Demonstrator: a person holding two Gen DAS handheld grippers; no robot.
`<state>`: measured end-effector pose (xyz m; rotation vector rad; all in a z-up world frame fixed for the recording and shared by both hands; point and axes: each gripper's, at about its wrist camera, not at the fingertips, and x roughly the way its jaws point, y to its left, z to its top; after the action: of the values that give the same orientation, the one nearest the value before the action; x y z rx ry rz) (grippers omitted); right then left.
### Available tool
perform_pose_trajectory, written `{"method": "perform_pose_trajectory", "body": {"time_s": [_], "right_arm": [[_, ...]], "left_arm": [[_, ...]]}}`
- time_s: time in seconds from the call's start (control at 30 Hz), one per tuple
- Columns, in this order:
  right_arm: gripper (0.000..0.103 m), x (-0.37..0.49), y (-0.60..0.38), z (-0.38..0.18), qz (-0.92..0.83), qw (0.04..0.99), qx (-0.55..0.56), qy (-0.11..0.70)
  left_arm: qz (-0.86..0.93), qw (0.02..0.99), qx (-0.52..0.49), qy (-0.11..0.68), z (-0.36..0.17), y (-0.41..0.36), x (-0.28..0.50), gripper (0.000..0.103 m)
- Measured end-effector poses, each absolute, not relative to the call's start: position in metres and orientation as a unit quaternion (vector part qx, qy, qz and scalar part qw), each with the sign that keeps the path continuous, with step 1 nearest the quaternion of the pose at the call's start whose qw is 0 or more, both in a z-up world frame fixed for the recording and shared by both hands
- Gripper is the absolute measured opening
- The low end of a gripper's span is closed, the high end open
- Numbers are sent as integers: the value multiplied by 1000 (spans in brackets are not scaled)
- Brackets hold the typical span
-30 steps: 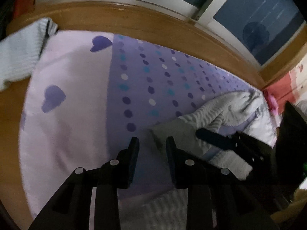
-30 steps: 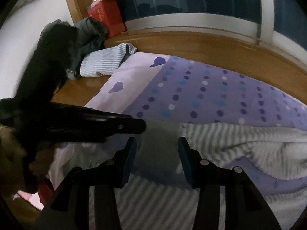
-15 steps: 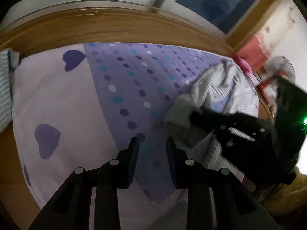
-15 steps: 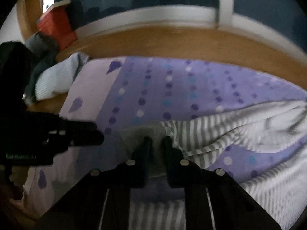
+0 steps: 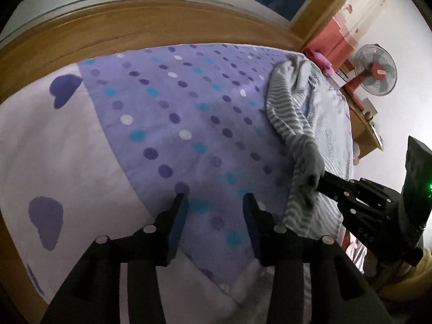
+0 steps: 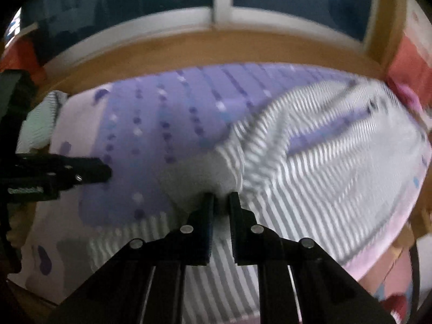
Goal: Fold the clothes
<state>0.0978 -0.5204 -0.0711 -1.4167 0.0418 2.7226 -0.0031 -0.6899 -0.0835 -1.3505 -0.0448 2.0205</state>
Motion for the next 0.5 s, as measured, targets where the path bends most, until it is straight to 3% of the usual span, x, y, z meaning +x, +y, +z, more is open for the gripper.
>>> {"method": "perform_pose_trajectory", "body": {"time_s": [0.2,0.5], "right_arm": [[10,110,-519,-78,883,42,-467,22],[12,122,-520,-67,893,40,-448,21]], "left_arm": [[780,358,-513,1,-84,-679,-4,55],[760,407,-504,42,-79,-651,3,55]]}}
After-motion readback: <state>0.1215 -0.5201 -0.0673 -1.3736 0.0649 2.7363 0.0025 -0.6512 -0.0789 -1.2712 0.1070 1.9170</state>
